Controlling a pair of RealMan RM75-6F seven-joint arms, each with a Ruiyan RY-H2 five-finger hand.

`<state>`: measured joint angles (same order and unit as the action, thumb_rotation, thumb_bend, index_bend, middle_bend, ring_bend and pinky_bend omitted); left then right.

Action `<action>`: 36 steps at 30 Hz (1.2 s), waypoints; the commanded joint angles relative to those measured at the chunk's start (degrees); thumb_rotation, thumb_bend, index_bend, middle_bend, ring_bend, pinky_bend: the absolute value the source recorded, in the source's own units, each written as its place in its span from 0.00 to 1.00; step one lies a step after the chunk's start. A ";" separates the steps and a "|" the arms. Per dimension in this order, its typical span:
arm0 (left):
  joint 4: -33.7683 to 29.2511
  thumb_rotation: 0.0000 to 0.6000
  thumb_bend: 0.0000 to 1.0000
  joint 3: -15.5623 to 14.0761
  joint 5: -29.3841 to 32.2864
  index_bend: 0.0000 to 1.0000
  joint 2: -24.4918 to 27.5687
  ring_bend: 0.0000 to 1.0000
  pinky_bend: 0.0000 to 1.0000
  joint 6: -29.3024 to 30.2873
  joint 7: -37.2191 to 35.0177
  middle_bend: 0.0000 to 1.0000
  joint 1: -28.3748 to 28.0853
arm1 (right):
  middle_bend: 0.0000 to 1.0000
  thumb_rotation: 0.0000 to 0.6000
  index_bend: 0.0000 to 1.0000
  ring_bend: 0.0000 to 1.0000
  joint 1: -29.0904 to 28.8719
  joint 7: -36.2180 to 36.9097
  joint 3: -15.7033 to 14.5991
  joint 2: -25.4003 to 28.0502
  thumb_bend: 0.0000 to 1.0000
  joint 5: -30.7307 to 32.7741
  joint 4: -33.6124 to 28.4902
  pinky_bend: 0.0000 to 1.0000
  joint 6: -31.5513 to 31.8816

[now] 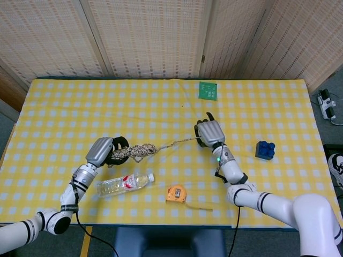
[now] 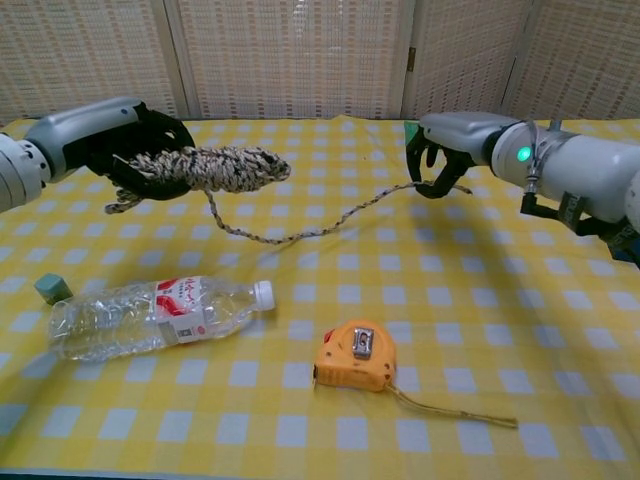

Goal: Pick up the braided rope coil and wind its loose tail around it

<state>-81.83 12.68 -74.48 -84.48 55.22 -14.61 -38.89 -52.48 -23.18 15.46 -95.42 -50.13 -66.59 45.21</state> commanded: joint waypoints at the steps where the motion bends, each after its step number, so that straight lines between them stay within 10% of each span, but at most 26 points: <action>1: -1.72 1.00 0.70 -0.10 -1.52 0.69 0.04 0.65 0.72 0.63 0.04 0.68 -0.61 | 0.41 1.00 0.63 0.37 3.43 3.94 0.96 6.24 0.49 -2.02 -10.96 0.02 3.78; 18: -9.29 1.00 0.70 0.82 1.86 0.68 -3.55 0.65 0.71 -1.40 15.02 0.68 -5.72 | 0.47 1.00 0.65 0.45 0.96 9.20 7.77 7.17 0.51 0.81 -24.15 0.16 7.26; 36: -6.73 1.00 0.71 8.91 37.59 0.68 -15.25 0.66 0.71 7.11 41.41 0.68 -14.42 | 0.47 1.00 0.65 0.45 8.02 19.20 9.03 16.52 0.54 -9.69 -45.79 0.33 15.91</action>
<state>-89.46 19.95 -39.41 -97.91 60.10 25.57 -52.30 -45.38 -5.05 24.77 -79.98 -58.80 -111.15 60.62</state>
